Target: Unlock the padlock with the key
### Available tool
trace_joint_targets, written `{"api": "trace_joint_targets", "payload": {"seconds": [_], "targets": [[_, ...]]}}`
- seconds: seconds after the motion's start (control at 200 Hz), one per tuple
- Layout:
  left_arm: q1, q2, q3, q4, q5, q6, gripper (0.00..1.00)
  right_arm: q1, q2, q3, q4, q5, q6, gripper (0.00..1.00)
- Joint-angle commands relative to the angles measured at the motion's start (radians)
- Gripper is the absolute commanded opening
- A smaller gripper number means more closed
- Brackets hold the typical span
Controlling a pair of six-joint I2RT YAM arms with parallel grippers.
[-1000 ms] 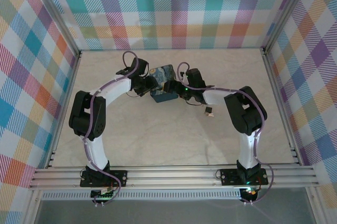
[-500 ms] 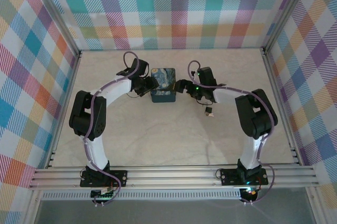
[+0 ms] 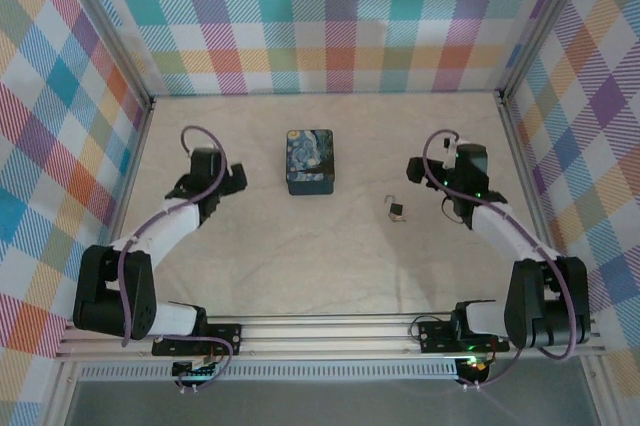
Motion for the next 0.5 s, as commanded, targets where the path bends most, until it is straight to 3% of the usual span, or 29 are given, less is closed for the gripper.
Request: {"api": "trace_joint_targets", "payload": {"seconds": [0.0, 0.1, 0.23, 0.28, 0.33, 0.4, 0.445, 0.495], "targets": [[0.013, 0.036, -0.099, 0.313, -0.107, 0.164, 1.0, -0.019, 0.017, -0.085, 0.205, 0.167, -0.113, 1.0], [0.052, 0.066, -0.206, 0.54, -0.036, 0.167, 1.0, -0.035, 0.084, -0.127, 0.358, 0.173, -0.131, 1.0], [0.101, 0.11, -0.243, 0.681, 0.093, 0.145, 1.0, -0.047, 0.189, -0.16, 0.494, 0.123, -0.157, 1.0], [0.1, 0.157, -0.283, 0.794, 0.109, 0.15, 1.0, -0.048, 0.24, -0.2, 0.648, 0.096, -0.169, 1.0], [0.101, 0.19, -0.313, 0.875, 0.136, 0.165, 1.0, -0.058, 0.22, -0.22, 0.64, 0.07, -0.162, 1.0], [0.099, 0.189, -0.309, 0.863, 0.149, 0.171, 1.0, -0.061, 0.278, -0.276, 0.822, 0.054, -0.17, 1.0], [0.099, 0.189, -0.301, 0.84, 0.162, 0.175, 1.0, -0.062, 0.253, -0.255, 0.727, 0.05, -0.165, 1.0], [0.098, 0.193, -0.298, 0.843, 0.159, 0.179, 1.0, -0.063, 0.268, -0.266, 0.782, 0.049, -0.165, 1.0]]}}
